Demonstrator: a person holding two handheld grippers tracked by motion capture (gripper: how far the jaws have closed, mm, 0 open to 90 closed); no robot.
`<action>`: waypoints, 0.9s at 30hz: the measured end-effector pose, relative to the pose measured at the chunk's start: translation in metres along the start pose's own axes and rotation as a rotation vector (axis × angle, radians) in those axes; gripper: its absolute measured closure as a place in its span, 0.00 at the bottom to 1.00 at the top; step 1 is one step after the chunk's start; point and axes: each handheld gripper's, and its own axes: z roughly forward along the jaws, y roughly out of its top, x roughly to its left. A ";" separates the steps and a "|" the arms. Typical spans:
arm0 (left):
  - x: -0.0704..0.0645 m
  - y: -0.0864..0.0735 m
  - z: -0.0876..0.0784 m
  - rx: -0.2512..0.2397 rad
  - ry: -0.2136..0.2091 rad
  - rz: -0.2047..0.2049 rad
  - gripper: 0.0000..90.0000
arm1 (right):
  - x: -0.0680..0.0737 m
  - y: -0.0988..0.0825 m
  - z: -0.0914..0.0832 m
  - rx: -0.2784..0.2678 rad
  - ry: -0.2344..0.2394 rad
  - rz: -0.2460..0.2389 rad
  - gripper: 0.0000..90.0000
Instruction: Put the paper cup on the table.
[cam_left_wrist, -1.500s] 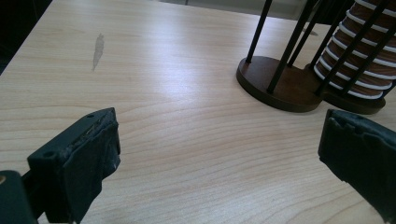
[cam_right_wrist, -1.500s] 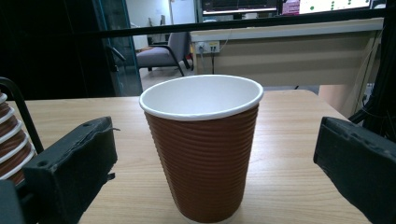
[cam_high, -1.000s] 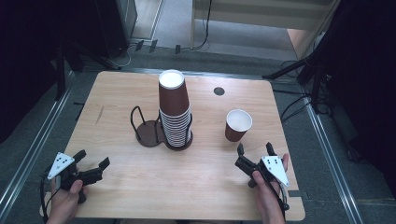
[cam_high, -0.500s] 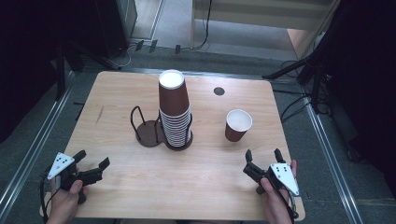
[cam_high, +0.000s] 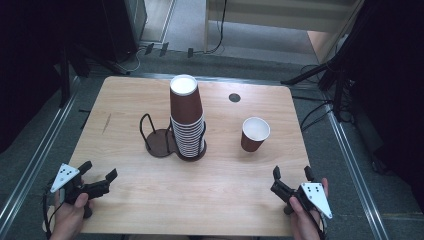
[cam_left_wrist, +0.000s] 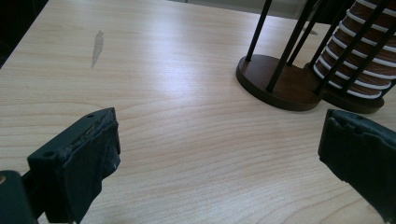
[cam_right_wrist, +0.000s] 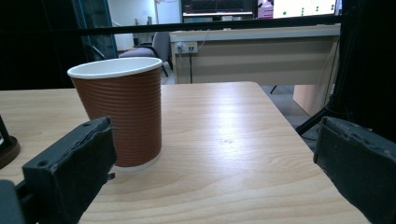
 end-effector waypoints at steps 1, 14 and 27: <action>0.000 0.000 0.000 -0.001 0.000 0.000 0.00 | -0.001 -0.001 -0.001 0.002 0.000 0.003 0.00; 0.000 0.000 0.000 -0.002 0.004 -0.003 0.00 | -0.016 -0.004 -0.015 0.007 -0.003 -0.012 0.00; 0.000 0.000 0.000 0.003 0.006 0.001 0.00 | -0.032 -0.007 -0.029 0.012 -0.022 -0.024 0.00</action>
